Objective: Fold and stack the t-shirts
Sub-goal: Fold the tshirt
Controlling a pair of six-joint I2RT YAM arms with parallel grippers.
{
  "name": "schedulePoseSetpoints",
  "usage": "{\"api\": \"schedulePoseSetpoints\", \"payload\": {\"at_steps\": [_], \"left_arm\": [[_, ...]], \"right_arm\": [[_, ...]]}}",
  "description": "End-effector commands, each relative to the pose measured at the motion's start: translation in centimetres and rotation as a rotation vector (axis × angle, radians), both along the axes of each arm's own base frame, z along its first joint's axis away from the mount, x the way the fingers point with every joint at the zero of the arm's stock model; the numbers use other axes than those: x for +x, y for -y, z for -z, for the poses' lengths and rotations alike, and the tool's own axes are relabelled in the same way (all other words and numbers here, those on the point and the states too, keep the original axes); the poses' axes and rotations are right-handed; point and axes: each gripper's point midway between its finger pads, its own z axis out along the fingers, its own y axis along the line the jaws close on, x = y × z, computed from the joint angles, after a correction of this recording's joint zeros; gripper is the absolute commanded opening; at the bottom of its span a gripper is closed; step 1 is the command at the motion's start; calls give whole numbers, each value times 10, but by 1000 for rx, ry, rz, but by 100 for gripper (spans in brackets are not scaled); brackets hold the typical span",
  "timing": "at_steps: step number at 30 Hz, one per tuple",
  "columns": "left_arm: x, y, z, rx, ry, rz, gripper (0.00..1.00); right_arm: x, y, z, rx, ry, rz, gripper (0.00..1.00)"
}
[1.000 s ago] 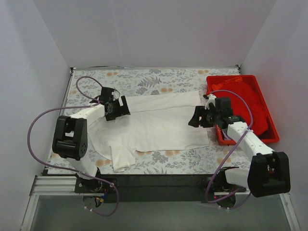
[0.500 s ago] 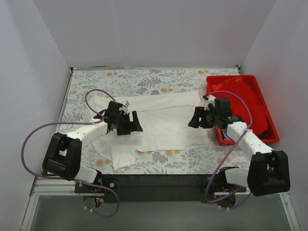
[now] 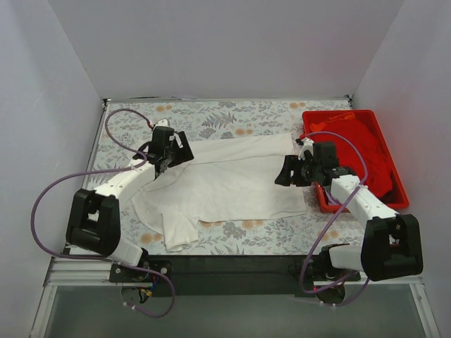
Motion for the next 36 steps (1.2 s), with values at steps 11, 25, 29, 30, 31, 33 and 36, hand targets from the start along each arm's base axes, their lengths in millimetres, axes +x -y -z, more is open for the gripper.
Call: {"api": "schedulePoseSetpoints", "payload": {"at_steps": [11,25,29,30,31,33,36], "left_arm": [[27,-4,45,40,-113,-86,81],[-26,31,78,-32,-228,52,70],[-30,36,83,-33,-246,67,69],[-30,38,81,-36,-242,70,69],[-28,39,75,-39,-229,74,69],[-25,40,63,-43,-210,75,69],[-17,39,34,-50,-150,59,69]], "right_arm": [[-5,-5,-12,19,68,-40,69],[-7,-4,-6,19,58,-38,69],[-10,-3,3,13,36,-36,69],[-12,-3,5,12,30,-38,69],[-12,-3,5,13,30,-36,68],[-11,-3,3,14,36,-34,68],[-9,-4,-2,19,51,-36,68]]}}
